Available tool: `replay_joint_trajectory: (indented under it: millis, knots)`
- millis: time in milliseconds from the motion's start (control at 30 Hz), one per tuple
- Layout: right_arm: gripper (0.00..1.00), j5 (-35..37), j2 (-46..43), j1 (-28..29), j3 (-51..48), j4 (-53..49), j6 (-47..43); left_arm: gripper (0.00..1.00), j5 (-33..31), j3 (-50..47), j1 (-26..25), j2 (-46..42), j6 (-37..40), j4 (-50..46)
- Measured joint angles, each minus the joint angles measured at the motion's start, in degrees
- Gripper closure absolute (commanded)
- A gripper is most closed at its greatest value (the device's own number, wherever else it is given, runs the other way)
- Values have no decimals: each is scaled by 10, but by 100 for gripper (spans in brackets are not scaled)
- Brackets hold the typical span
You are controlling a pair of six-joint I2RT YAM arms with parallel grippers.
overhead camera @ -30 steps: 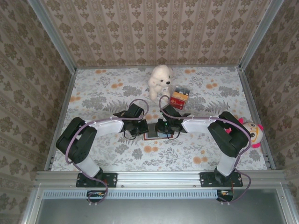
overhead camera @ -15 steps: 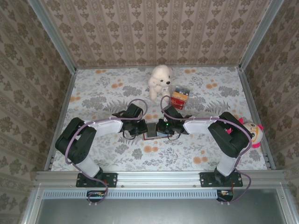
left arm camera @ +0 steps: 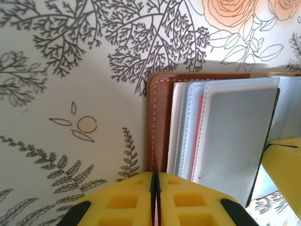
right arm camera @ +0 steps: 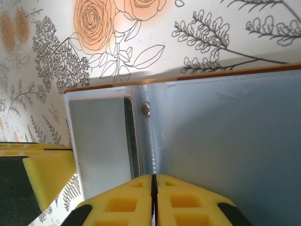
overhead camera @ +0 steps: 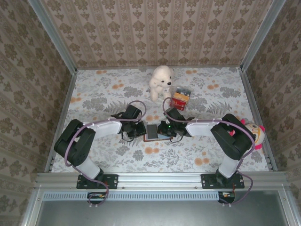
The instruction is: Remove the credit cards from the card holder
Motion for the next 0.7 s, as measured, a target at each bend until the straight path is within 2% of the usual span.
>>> replay_joint_trajectory:
  millis: [333, 700]
  knots:
    - [83, -32, -30, -22, -17, 13, 0, 88, 5, 13, 0, -64, 24, -20]
    - [83, -66, -16, -28, -17, 6, -3, 92, 37, 43, -1, -5, 26, 6]
